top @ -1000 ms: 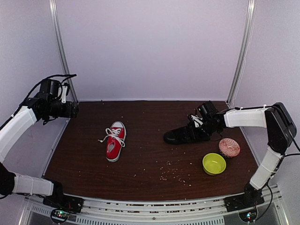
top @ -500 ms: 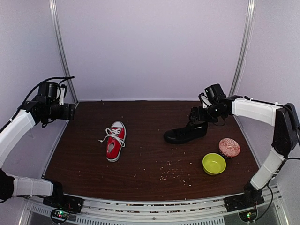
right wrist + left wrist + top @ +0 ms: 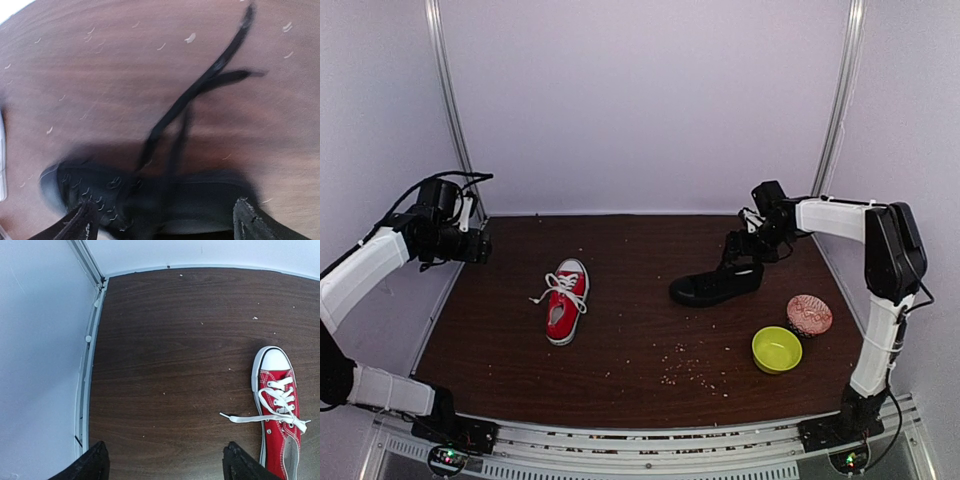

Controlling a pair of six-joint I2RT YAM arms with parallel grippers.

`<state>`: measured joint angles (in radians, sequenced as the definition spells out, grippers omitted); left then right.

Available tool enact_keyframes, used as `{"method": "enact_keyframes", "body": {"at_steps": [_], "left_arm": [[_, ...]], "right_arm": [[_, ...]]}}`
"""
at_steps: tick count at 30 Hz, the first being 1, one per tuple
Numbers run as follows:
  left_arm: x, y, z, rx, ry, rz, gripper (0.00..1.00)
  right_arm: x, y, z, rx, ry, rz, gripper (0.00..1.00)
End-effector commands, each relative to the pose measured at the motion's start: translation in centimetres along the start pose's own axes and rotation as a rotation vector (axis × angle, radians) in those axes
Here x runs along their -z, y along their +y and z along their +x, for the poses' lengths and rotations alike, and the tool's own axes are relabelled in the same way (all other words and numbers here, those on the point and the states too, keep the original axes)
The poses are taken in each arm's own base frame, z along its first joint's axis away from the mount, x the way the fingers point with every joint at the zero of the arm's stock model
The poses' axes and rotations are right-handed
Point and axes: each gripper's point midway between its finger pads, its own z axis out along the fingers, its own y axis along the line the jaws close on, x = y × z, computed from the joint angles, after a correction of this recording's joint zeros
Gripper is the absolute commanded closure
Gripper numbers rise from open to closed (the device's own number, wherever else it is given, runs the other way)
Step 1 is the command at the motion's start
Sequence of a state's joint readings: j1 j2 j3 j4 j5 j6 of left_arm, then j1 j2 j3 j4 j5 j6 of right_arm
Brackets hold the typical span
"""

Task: Tie the shoes
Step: Move the shoe to the center of the board.

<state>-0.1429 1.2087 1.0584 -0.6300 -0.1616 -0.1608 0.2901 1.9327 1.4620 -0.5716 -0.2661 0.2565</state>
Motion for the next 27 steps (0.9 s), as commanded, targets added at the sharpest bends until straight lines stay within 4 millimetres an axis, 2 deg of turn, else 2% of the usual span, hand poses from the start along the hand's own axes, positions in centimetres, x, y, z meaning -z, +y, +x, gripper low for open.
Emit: {"method": "enact_keyframes", "body": {"at_steps": [1, 5, 8, 10, 13, 17, 19, 20, 22, 27], "left_arm": [[0.6, -0.9, -1.9, 0.036, -0.060, 0.060, 0.20], [0.7, -1.0, -2.1, 0.039, -0.063, 0.071, 0.20], [0.8, -1.2, -2.1, 0.043, -0.064, 0.084, 0.20], [0.8, -1.4, -2.0, 0.044, -0.064, 0.093, 0.20], [0.8, -1.5, -2.0, 0.046, -0.063, 0.099, 0.20], [0.7, -1.6, -1.9, 0.046, -0.059, 0.101, 0.20], [0.7, -1.5, -1.9, 0.044, -0.060, 0.101, 0.20], [0.6, -1.6, -1.9, 0.043, -0.058, 0.101, 0.20], [0.6, -1.5, -1.9, 0.044, -0.057, 0.101, 0.20], [0.6, -1.5, -1.9, 0.041, -0.058, 0.098, 0.20]], "right_arm": [[1.8, 3.9, 5.0, -0.046, 0.119, -0.194, 0.07], [3.6, 5.8, 8.4, -0.040, 0.152, -0.260, 0.07], [4.7, 6.1, 9.8, 0.001, 0.155, -0.228, 0.07], [5.2, 6.0, 10.0, 0.047, 0.139, -0.184, 0.08], [6.2, 5.2, 8.8, 0.137, 0.062, -0.079, 0.11], [7.8, 3.9, 5.9, 0.300, -0.058, 0.073, 0.15], [7.8, 2.6, 4.8, 0.357, -0.073, 0.170, 0.13], [8.0, 1.9, 4.0, 0.378, -0.073, 0.225, 0.08], [7.1, 1.2, 3.9, 0.422, -0.025, 0.265, 0.05], [4.1, 1.6, 3.4, 0.524, 0.070, 0.258, 0.05]]}}
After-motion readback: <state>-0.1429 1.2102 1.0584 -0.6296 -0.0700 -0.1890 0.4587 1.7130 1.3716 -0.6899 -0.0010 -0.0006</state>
